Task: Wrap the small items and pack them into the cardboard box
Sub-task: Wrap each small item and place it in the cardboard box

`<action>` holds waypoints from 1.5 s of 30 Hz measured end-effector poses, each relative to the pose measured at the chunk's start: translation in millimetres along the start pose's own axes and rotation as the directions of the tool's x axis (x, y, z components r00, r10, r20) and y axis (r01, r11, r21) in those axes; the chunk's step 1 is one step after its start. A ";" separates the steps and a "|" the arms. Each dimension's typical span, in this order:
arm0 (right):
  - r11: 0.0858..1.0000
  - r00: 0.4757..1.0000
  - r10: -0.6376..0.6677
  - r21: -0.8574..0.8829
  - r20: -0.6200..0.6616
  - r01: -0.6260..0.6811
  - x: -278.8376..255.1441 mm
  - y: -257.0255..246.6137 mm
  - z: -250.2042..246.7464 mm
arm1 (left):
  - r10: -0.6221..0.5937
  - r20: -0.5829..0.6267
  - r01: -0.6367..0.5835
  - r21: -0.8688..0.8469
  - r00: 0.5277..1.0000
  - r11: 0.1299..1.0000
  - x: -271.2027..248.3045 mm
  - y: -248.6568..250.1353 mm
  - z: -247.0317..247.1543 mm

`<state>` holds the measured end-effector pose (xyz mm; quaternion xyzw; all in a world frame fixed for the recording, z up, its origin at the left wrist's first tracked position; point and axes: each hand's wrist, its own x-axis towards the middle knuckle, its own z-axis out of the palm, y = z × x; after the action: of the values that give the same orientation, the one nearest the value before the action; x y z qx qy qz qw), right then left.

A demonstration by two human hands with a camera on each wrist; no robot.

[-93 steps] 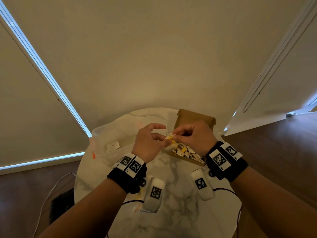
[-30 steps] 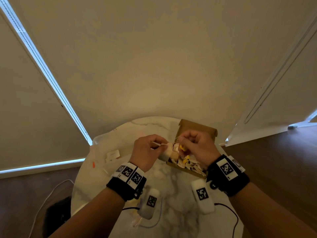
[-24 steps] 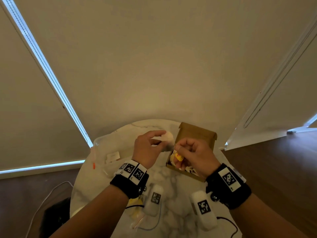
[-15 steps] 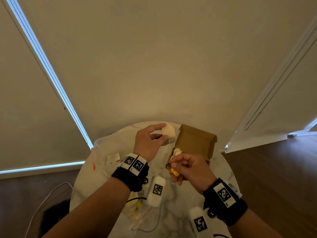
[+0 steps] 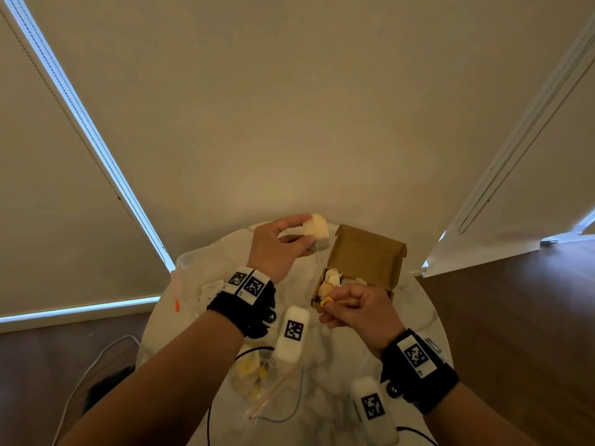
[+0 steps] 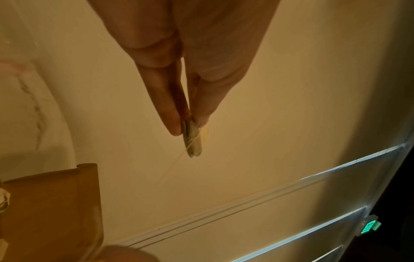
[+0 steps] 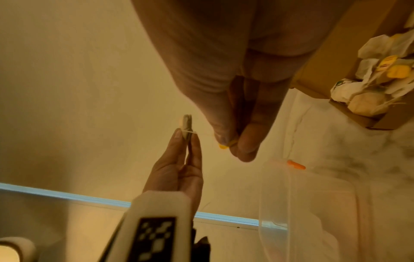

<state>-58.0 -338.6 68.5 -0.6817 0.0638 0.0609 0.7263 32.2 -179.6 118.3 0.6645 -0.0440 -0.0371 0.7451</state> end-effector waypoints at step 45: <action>0.774 0.954 -0.267 -0.560 0.134 0.296 36.7 -68.4 -9.3 | -0.097 0.063 0.094 0.054 0.993 0.994 -40.8 -20.6 -5.3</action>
<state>-10.0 -352.2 128.7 -0.8688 -0.0773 -0.0160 0.4889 -7.6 -172.0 96.6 0.6831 -0.0375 -0.0935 0.7234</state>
